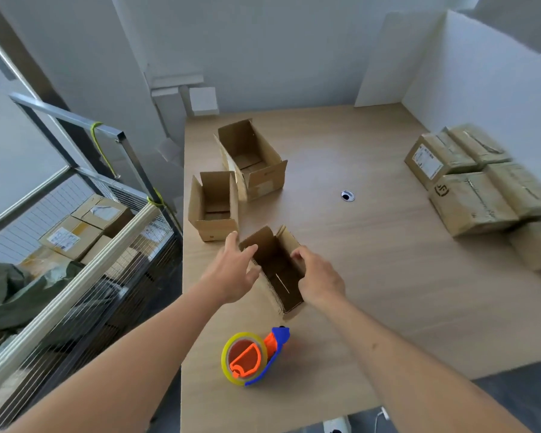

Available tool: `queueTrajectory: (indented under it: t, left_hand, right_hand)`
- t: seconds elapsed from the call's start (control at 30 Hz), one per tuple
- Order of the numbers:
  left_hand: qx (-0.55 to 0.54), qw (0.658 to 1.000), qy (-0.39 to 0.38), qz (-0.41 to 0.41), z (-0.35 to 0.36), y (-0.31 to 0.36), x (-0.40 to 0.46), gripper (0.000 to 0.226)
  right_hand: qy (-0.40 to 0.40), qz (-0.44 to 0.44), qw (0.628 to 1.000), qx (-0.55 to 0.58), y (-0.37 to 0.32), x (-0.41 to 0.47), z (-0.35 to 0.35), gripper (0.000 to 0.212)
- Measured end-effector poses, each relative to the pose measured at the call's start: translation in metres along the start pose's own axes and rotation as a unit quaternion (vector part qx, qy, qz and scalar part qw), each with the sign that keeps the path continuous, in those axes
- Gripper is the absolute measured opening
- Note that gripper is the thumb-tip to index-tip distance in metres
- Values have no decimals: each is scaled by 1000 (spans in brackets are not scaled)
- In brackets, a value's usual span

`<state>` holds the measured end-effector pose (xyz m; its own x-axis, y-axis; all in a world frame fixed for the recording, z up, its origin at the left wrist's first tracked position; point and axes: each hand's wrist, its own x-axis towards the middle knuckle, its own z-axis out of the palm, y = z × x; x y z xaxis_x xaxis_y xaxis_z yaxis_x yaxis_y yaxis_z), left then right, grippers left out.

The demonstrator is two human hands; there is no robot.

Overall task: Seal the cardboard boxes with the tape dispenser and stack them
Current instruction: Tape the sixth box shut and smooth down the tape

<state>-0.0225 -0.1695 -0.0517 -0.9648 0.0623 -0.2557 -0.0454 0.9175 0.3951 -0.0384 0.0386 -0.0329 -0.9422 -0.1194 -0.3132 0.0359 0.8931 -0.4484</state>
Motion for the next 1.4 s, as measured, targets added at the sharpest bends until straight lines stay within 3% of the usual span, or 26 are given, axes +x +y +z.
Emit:
queueTrajectory:
  t: [0.3,0.57,0.77,1.0,1.1,1.23,1.4]
  left_hand:
    - [-34,998,-39,-32,53,121,16,51]
    - [-53,995,-35,-80,95,175,7,47]
    - [-49,989,-64,-122,107,170,-3,48]
    - [-43,995,-52,-71,114,166,0,54]
    - [-53,996,-52,-43,117,169,3,67]
    - [-34,997,-61,-21,121,171,2,73]
    - [-29,996,-79,-31,121,172,6,84]
  right_hand:
    - [-43,-15,999,1,122,7,-65,66]
    - [-109,-41,991,66,195,17,-73,62]
    - [-114,-22,984,135,201,20,-64,76]
    - [-128,-28,986,99,202,24,-70,88]
    - [-100,-14,993,59,196,27,-70,77]
    - [-63,-59,995,50,195,28,-65,51]
    - [-54,-57,988,131,200,37,-59,49]
